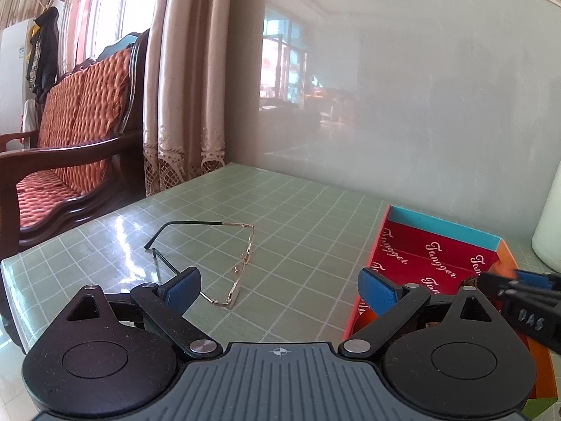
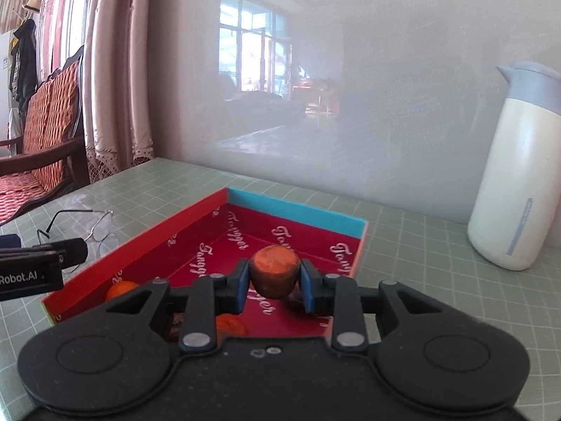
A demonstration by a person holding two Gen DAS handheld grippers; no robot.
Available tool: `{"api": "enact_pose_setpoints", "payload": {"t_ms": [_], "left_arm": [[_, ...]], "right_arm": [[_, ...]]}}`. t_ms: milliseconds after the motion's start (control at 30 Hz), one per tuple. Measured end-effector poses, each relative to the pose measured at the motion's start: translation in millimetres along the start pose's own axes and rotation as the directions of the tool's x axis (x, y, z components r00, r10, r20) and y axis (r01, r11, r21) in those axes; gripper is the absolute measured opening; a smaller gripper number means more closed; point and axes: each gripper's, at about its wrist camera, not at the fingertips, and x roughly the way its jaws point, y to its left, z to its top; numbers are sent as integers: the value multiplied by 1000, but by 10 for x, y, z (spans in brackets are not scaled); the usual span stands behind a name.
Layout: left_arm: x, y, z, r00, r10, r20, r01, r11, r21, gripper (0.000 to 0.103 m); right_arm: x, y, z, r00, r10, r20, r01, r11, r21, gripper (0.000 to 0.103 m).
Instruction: Organize fruits
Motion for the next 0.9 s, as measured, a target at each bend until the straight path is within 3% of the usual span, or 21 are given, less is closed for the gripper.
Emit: {"api": "enact_pose_setpoints", "payload": {"t_ms": [100,167,267,400,633,900], "left_arm": [[-9,-6,-1,1000,-4,0,4,1000,1,96],[-21,-14,5,1000,-9,1,9,1000,-2,96],[-27,-39,11,1000,-21,-7,21,1000,-5,96],[-70,-97,23,999,-36,-2,36,999,-21,96],[-188,-368,10,995,-101,-8,101,995,-12,100],[-801,-710,-241,987,-159,8,157,979,132,103]], "right_arm": [[-51,-1,-8,999,-10,33,10,1000,4,62],[-100,-53,12,998,-22,54,22,1000,10,68],[-153,-188,3,997,-54,62,53,998,21,86],[-242,-432,-21,993,-109,55,106,993,43,97],[-494,-847,-90,984,-168,52,161,980,115,99],[-1196,-1010,-428,972,-222,77,215,972,99,101]]}}
